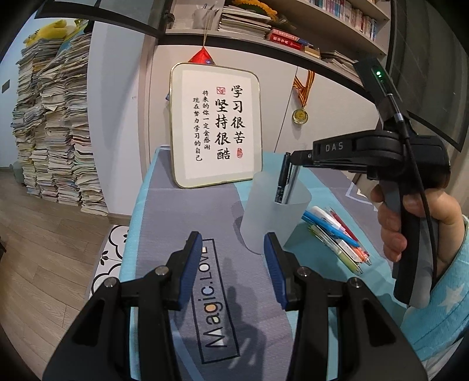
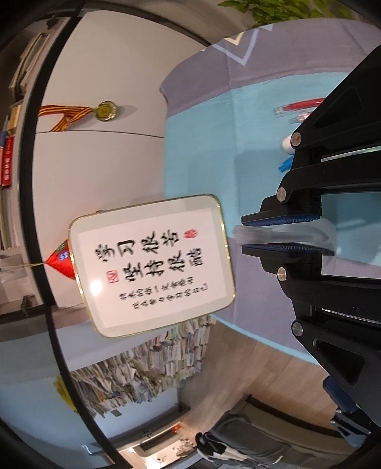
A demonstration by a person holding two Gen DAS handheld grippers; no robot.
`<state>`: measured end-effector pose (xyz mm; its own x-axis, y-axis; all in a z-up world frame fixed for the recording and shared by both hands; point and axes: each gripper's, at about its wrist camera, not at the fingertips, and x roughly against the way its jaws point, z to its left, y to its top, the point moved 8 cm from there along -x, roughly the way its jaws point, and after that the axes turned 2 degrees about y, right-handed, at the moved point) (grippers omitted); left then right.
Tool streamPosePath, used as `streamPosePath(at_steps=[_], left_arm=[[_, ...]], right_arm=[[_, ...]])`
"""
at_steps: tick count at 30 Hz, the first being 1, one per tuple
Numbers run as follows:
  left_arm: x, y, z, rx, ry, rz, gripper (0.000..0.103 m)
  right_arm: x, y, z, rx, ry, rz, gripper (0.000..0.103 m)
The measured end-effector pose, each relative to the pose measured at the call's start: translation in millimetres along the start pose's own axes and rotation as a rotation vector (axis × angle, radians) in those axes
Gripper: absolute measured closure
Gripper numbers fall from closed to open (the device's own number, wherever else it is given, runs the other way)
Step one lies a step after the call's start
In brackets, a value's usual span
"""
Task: Organize stationery
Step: 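Withdraw the left gripper from the cup back over the pens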
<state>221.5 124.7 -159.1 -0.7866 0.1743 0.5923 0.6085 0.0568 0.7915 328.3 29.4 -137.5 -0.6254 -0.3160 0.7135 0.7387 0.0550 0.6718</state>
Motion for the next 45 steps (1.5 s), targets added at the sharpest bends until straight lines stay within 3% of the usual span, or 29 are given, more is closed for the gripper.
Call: streamPosePath(at_steps=[16, 25, 32, 45], left_arm=[[10, 1, -26, -0.040, -0.003, -0.005, 0.060], [4, -3, -58, -0.082, -0.040, 0.014, 0.057], [-13, -12, -96, -0.131, -0.082, 0.068, 0.057], [-50, -29, -146, -0.173, -0.073, 0.166, 0.057]], right_arm=[[41, -8, -5, 0.008, 0.042, -0.035, 0.089], [73, -28, -60, -0.031, -0.036, -0.042, 0.089], [73, -73, -128, -0.097, -0.097, 0.039, 0.089], [50, -122, -169, -0.070, -0.059, 0.155, 0.089]])
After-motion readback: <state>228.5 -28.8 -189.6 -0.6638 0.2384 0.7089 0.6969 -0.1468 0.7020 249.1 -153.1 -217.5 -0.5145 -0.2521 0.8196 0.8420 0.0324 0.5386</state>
